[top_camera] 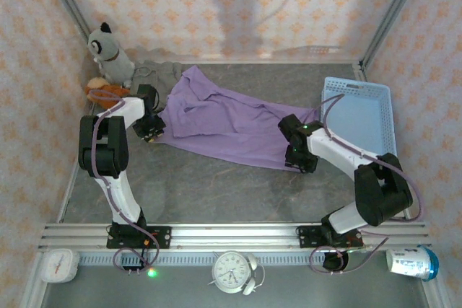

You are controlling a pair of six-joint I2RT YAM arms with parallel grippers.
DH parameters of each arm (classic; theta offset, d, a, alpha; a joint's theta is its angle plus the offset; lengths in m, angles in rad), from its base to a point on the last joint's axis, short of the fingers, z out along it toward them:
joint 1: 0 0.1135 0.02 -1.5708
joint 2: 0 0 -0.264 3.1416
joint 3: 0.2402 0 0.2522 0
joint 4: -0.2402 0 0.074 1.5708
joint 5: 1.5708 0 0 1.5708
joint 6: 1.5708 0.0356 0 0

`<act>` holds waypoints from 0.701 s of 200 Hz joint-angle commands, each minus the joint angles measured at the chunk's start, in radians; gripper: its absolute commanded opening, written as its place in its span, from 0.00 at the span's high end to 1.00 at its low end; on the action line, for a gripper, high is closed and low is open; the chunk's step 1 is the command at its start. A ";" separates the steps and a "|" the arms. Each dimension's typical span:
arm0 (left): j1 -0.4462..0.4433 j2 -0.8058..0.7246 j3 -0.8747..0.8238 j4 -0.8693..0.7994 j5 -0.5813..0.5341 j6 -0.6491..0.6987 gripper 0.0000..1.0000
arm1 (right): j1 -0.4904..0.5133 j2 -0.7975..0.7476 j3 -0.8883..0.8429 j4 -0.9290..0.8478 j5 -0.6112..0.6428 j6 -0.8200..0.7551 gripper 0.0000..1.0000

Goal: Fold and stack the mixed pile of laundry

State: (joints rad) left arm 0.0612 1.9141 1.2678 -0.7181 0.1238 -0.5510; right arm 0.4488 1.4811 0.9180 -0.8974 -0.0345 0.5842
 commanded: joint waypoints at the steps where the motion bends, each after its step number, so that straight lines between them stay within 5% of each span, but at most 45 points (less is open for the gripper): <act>1: 0.009 0.011 -0.010 -0.035 -0.013 0.000 0.74 | -0.002 0.068 0.020 0.011 0.095 0.131 0.50; 43: 0.010 0.014 -0.013 -0.038 -0.018 0.008 0.74 | -0.034 0.131 0.041 0.050 0.132 0.158 0.56; 77: 0.010 0.019 -0.010 -0.038 -0.013 0.011 0.74 | -0.039 0.103 0.048 0.013 0.162 0.145 1.00; 140: 0.015 0.029 0.009 -0.032 -0.005 0.011 0.74 | -0.016 -0.252 -0.123 -0.155 0.069 0.237 1.00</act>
State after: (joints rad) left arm 0.0612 1.9144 1.2682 -0.7181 0.1242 -0.5507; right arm 0.4198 1.3430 0.8970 -0.9337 0.0616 0.7422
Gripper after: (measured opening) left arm 0.257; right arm 0.051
